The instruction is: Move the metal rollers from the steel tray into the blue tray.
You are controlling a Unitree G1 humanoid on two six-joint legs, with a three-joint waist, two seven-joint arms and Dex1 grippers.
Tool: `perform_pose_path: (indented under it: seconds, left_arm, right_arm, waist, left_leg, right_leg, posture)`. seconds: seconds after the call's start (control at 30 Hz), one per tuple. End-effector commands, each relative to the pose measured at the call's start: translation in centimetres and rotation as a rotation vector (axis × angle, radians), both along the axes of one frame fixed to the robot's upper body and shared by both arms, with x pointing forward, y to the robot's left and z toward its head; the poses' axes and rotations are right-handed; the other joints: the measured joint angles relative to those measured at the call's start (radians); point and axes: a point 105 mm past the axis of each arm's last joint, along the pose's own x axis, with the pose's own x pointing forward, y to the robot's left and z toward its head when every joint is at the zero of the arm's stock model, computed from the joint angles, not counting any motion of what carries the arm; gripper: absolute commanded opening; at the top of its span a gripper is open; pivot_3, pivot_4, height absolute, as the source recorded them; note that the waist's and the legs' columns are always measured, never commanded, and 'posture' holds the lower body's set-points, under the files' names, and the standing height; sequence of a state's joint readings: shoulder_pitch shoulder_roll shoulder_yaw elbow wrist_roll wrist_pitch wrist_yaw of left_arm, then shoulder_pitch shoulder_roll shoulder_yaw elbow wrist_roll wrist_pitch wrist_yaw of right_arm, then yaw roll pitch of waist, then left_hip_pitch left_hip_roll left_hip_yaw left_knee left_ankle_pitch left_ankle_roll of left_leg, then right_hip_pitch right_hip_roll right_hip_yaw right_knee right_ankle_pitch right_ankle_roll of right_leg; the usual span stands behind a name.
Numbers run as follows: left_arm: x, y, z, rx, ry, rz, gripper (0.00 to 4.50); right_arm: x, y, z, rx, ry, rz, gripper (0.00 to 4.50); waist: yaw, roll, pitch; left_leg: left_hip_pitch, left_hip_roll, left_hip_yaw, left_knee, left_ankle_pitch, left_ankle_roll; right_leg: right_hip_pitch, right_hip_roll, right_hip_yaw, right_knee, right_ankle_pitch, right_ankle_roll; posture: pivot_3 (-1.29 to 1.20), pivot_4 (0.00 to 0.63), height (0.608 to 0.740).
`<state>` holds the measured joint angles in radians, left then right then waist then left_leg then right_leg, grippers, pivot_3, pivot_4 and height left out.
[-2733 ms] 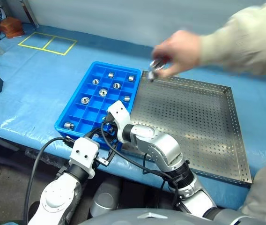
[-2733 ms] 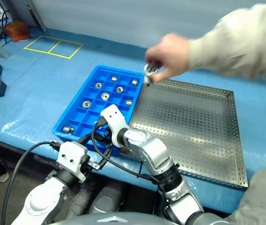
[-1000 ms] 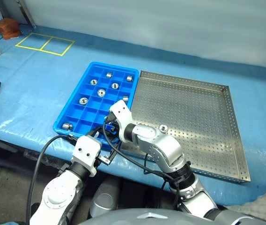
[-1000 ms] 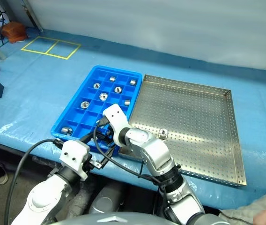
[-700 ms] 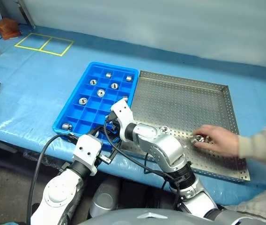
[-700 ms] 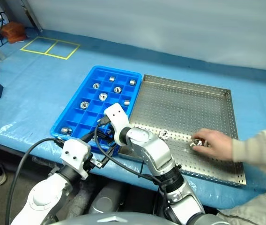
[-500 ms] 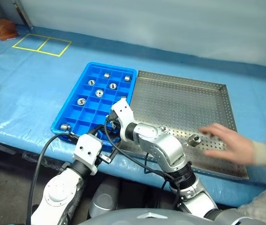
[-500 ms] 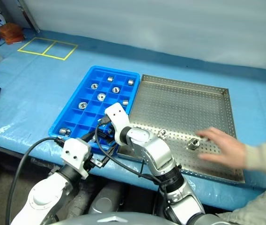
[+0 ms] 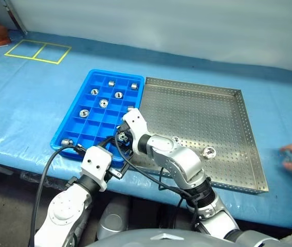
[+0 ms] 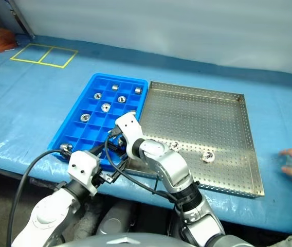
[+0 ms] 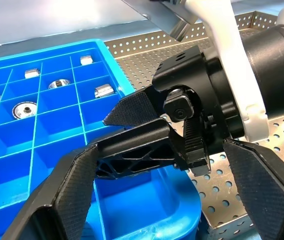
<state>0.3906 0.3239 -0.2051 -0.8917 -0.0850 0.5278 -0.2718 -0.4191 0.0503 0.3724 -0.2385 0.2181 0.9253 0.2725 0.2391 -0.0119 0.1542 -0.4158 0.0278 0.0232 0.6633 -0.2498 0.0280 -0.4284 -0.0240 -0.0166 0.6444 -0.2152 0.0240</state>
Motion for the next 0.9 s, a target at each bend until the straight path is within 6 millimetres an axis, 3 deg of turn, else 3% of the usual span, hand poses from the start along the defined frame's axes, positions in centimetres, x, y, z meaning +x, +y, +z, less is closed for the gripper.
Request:
perform_pose_path:
  seconds: [0.03,0.23,0.47,0.67,0.9]
  left_arm:
    - [-0.7,-1.0,-0.1,-0.031,0.026,-0.073,4.34]
    - [-1.4,-1.5,0.5,-0.072,0.024,-0.132,4.34]
    - [-1.7,-1.5,0.4,-0.078,0.041,-0.132,4.34]
    - [-2.0,-1.6,0.1,-0.084,0.058,-0.147,4.34]
    - [-2.1,-1.8,-0.1,-0.088,0.07,-0.175,4.34]
  right_arm:
    - [2.4,-1.3,5.1,0.127,-0.156,-0.117,3.6]
    - [4.3,-3.8,5.4,0.114,-0.182,-0.236,3.6]
    - [4.7,-8.1,4.2,0.043,-0.168,-0.371,3.6]
    - [3.2,-11.6,1.6,-0.027,-0.074,-0.47,3.6]
    - [0.8,-12.0,-1.4,-0.048,0.053,-0.492,3.6]
  waist:
    - [-0.007,0.0,0.0]
    - [-0.034,0.0,0.0]
    - [-0.062,0.0,0.0]
    - [-0.071,0.0,0.0]
    - [-0.104,0.0,0.0]
  left_leg:
    - [0.0,0.0,0.0,0.0,0.0,0.0]
    - [0.0,-0.001,-0.001,0.0,0.0,0.0]
    - [0.0,0.0,0.0,-0.001,0.0,0.0]
    - [0.0,-0.001,0.0,-0.001,0.0,0.0]
    - [0.001,0.0,0.0,0.0,0.0,0.0]
  right_leg:
    - [0.0,0.0,0.0,0.0,0.0,0.0]
    - [0.0,0.0,0.0,0.0,0.0,0.0]
    - [0.0,0.0,0.001,0.0,0.0,0.0]
    - [0.0,0.0,0.002,0.0,0.0,-0.001]
    - [0.0,0.0,0.002,0.001,-0.001,-0.001]
  posture:
    - [0.37,0.15,0.74]
    - [0.36,0.15,0.74]
    - [0.36,0.15,0.74]
    - [0.34,0.15,0.74]
    - [0.31,0.15,0.74]
